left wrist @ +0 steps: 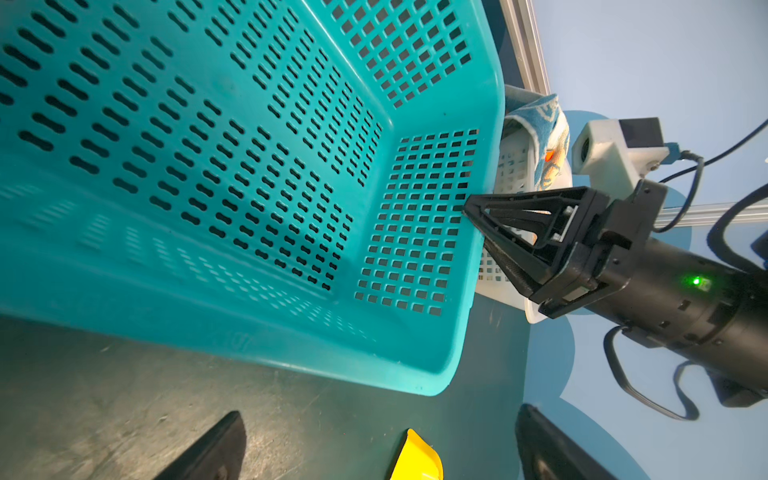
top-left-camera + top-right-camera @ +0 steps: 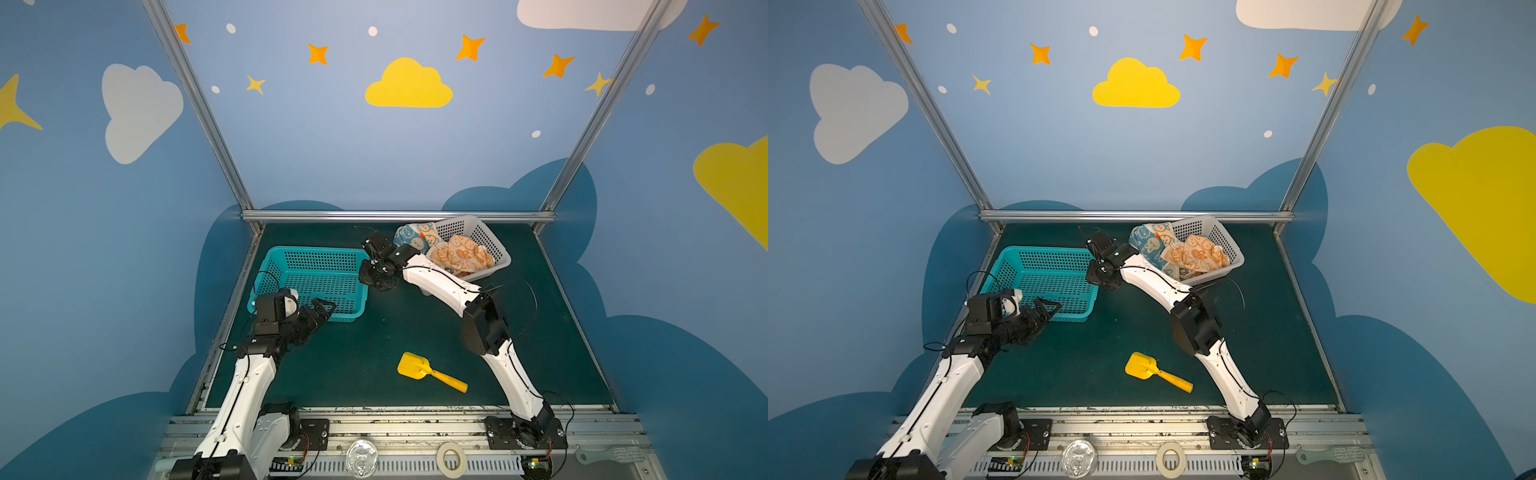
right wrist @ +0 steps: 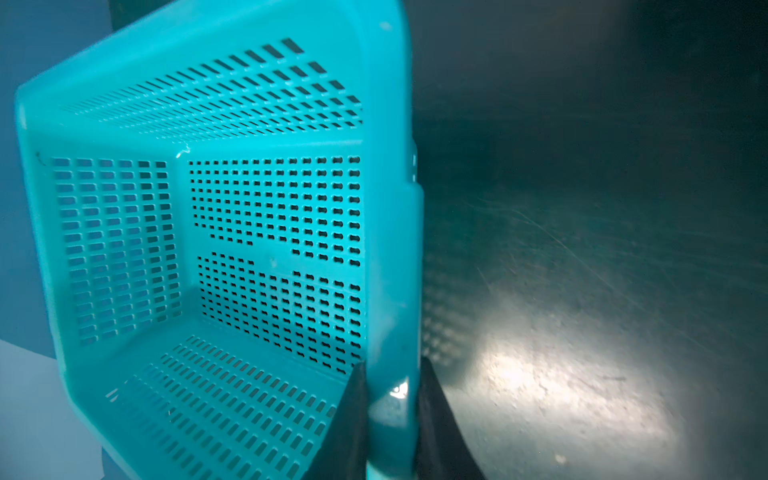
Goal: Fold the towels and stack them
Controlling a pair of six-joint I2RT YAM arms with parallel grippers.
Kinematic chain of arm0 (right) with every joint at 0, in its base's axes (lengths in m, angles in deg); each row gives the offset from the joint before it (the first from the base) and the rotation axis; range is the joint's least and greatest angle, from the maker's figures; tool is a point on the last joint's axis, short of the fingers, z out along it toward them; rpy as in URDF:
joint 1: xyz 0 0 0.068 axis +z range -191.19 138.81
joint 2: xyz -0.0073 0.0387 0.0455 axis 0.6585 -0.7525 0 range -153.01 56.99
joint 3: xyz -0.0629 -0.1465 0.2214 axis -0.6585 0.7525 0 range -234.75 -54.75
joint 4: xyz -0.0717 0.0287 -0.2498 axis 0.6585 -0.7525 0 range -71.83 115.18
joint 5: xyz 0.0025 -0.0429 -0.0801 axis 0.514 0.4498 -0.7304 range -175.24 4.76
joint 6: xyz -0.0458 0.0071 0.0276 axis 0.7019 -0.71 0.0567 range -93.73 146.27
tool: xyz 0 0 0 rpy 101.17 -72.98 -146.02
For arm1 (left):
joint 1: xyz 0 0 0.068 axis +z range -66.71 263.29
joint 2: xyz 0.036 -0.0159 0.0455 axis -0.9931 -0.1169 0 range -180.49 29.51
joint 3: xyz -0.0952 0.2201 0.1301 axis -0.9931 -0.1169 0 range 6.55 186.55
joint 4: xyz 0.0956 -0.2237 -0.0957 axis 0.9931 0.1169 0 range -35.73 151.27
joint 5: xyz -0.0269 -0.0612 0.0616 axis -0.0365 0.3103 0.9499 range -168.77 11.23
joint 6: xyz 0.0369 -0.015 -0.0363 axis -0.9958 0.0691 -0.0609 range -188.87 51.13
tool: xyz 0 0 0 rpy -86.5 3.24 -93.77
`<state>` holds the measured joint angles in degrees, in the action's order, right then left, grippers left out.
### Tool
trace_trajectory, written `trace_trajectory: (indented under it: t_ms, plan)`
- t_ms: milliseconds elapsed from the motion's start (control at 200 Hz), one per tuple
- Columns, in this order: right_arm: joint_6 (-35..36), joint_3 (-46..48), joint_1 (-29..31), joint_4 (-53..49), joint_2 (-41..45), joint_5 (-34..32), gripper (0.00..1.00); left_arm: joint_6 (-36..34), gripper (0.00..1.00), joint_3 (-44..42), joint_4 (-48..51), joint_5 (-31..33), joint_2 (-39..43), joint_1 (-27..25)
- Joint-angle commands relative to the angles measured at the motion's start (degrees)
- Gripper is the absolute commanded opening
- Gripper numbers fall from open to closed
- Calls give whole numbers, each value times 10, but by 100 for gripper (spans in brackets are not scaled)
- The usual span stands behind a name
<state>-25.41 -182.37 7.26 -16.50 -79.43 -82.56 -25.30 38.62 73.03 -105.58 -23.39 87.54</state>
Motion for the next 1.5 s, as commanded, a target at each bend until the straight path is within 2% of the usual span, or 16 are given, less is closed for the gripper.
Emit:
trace_trajectory:
  t_ms: [0,160,280,441,556,726,996,1131,1232,1492]
  plan:
    - [7,-11,-4,40,-30,-12,14,9,100,4,-28,16,-20,2]
    - [18,-61,-11,55,-60,-23,17,28,100,20,-59,22,-81,2]
    - [24,-105,-22,51,-84,-6,27,39,100,36,-79,26,-132,2]
    - [50,-115,-35,54,-80,16,51,43,100,60,-81,49,-162,1]
    - [76,-113,-42,45,-61,32,75,62,100,62,-104,66,-176,1]
    - [122,-56,-42,41,13,36,96,105,100,65,-145,75,-213,-2]
    - [150,138,-41,67,174,58,99,129,100,100,-175,121,-260,-41]
    - [148,211,-37,88,210,70,99,135,100,111,-190,130,-291,-42]
    - [148,229,-34,86,211,76,99,124,100,131,-179,167,-308,-35]
    - [154,209,-26,80,174,96,98,112,100,179,-170,157,-360,5]
